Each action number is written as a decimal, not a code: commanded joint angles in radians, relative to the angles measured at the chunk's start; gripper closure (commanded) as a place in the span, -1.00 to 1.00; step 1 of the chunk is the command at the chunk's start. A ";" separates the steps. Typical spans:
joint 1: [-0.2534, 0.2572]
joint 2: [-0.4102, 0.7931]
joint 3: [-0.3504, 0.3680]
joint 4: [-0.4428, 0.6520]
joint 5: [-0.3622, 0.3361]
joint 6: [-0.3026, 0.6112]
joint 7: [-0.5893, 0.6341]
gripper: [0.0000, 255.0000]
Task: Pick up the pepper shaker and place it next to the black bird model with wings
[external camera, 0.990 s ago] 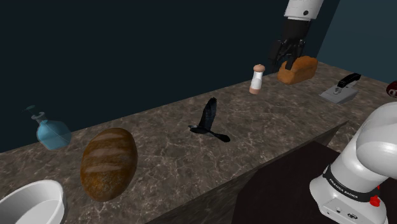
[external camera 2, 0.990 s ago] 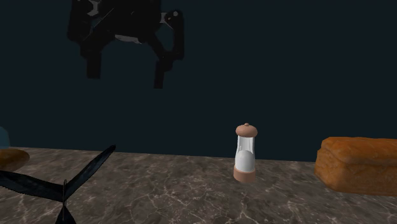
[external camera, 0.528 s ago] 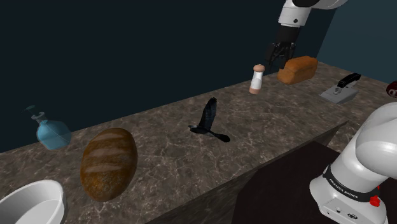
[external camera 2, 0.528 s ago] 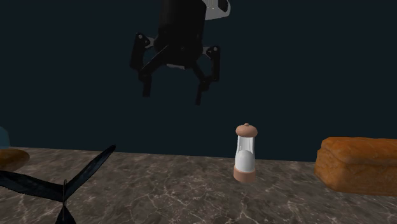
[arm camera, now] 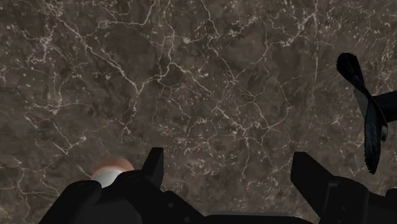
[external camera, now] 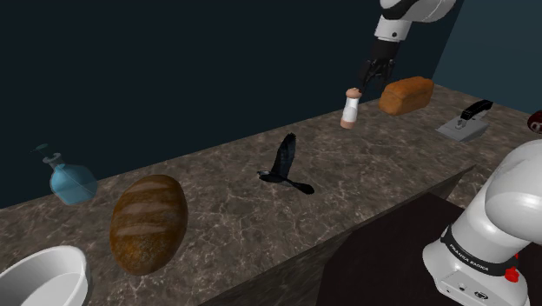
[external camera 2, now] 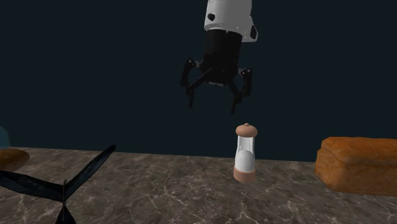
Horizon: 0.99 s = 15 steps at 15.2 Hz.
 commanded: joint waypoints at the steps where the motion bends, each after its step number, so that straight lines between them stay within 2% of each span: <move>1: 0.001 0.079 -0.031 0.056 0.028 0.018 -0.054 -1.00; 8: -0.037 0.364 -0.106 0.287 0.173 0.029 -0.244 -1.00; 15: -0.154 0.661 -0.105 0.595 0.329 -0.032 -0.386 -1.00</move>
